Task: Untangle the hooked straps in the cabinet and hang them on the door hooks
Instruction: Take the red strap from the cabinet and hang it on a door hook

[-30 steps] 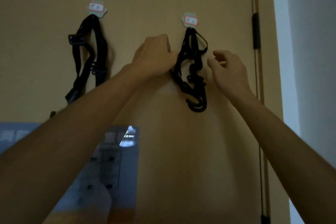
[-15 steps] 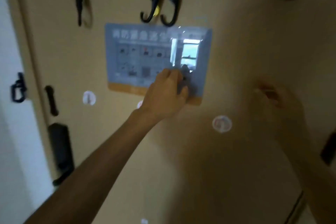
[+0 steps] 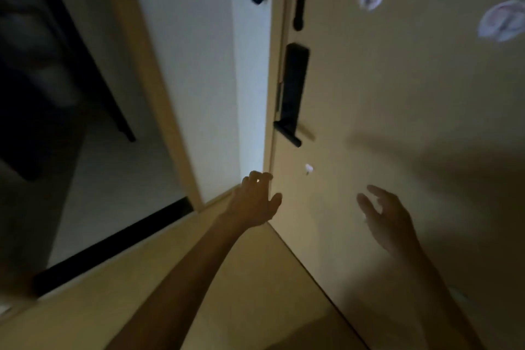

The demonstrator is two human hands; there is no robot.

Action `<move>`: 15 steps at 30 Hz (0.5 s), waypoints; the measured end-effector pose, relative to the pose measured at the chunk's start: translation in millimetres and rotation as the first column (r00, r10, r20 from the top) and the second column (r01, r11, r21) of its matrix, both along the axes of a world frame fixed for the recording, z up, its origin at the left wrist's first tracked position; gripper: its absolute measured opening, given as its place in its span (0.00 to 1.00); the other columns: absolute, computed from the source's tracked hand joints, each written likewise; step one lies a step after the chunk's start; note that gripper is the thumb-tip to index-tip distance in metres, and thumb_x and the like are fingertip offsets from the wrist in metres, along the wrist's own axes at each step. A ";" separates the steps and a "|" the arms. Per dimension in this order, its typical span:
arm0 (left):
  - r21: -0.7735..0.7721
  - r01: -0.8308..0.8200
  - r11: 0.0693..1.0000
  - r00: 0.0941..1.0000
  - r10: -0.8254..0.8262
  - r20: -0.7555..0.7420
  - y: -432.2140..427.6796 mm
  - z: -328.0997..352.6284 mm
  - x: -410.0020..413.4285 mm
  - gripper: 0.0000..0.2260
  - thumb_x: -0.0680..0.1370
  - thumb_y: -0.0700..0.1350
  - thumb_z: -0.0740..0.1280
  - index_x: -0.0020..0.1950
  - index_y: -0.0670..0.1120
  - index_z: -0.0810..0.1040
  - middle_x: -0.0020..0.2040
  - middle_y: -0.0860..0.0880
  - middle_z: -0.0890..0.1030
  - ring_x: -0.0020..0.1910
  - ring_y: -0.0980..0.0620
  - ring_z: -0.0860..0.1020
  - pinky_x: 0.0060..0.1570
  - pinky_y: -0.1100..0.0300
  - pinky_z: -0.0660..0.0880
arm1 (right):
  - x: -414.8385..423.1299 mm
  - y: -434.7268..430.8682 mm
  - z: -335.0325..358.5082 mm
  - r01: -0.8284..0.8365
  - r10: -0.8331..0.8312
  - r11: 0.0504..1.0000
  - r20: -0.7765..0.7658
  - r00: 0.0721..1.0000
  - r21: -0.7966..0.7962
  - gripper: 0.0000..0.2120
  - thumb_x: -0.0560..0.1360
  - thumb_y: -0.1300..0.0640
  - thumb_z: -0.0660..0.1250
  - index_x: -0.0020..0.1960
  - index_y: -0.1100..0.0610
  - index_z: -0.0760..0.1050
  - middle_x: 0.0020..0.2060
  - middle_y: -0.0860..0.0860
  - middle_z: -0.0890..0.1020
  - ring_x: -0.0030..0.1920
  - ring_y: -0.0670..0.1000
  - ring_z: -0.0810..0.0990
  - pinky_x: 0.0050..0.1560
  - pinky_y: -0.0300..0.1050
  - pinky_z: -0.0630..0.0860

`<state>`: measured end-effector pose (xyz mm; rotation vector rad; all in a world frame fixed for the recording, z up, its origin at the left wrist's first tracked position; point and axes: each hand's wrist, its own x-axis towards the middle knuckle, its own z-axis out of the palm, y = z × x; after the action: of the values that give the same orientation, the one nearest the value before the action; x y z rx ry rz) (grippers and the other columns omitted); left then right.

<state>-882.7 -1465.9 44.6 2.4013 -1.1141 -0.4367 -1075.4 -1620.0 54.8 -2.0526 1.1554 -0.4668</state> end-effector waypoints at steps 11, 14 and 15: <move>0.323 -0.478 0.816 0.826 0.544 -0.151 337.8 -109.6 51.7 0.23 0.78 0.54 0.60 0.71 0.47 0.63 0.72 0.46 0.63 0.71 0.45 0.62 0.68 0.45 0.64 | 164.6 234.8 -106.5 -0.582 0.598 0.798 -0.322 0.734 0.158 0.24 0.79 0.49 0.59 0.71 0.57 0.65 0.70 0.55 0.69 0.71 0.54 0.65 0.71 0.51 0.63; 0.363 -0.580 0.729 0.729 0.664 -0.167 432.8 -123.4 54.2 0.23 0.78 0.54 0.60 0.71 0.47 0.64 0.71 0.46 0.63 0.71 0.46 0.62 0.67 0.46 0.64 | 203.4 312.2 -125.1 -0.719 0.723 0.669 -0.389 0.570 0.190 0.25 0.78 0.45 0.58 0.72 0.54 0.64 0.71 0.53 0.68 0.71 0.54 0.65 0.70 0.52 0.64; 0.375 -0.612 0.697 0.692 0.701 -0.173 462.0 -127.4 53.5 0.23 0.78 0.53 0.60 0.71 0.47 0.64 0.71 0.46 0.63 0.71 0.45 0.63 0.67 0.47 0.64 | 215.2 338.2 -129.1 -0.759 0.758 0.619 -0.406 0.510 0.203 0.25 0.78 0.45 0.58 0.72 0.54 0.63 0.70 0.53 0.68 0.71 0.54 0.65 0.70 0.51 0.64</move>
<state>-829.2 -1003.9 -82.7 2.6477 0.0150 -0.7107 -860.2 -1281.8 -74.2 -2.4853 0.3376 0.4972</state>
